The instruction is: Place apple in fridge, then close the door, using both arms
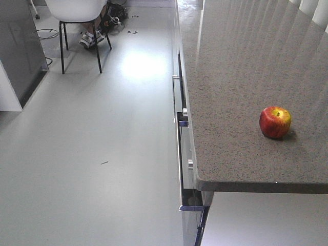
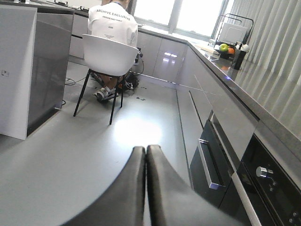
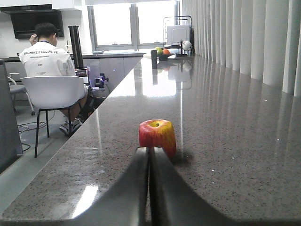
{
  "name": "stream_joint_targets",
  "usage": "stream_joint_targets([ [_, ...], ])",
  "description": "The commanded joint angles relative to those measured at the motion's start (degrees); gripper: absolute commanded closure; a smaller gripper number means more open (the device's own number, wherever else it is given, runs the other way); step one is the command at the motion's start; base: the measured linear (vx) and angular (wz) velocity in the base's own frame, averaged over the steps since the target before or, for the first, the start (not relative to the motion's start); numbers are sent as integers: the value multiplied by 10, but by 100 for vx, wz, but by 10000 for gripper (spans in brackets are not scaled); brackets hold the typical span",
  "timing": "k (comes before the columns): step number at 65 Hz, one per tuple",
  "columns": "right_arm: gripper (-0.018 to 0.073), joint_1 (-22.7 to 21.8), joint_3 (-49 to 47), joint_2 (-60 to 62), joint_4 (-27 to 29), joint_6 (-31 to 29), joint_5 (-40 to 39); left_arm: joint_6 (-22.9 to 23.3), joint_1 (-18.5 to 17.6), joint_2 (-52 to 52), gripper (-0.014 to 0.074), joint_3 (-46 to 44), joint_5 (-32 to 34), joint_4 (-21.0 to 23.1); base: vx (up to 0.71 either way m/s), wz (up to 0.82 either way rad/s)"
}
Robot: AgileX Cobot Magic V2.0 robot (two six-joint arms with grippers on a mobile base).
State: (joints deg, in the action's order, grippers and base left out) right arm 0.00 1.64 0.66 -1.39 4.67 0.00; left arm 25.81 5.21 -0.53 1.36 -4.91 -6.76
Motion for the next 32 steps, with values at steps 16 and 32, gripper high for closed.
stream_joint_targets([
  [16,565,-1,-2,7,-7,-3,-42,6,0,-8,603,-10,39,1,0,0],
  [32,565,-1,-2,7,-7,-3,-42,6,0,-8,603,-10,39,1,0,0],
])
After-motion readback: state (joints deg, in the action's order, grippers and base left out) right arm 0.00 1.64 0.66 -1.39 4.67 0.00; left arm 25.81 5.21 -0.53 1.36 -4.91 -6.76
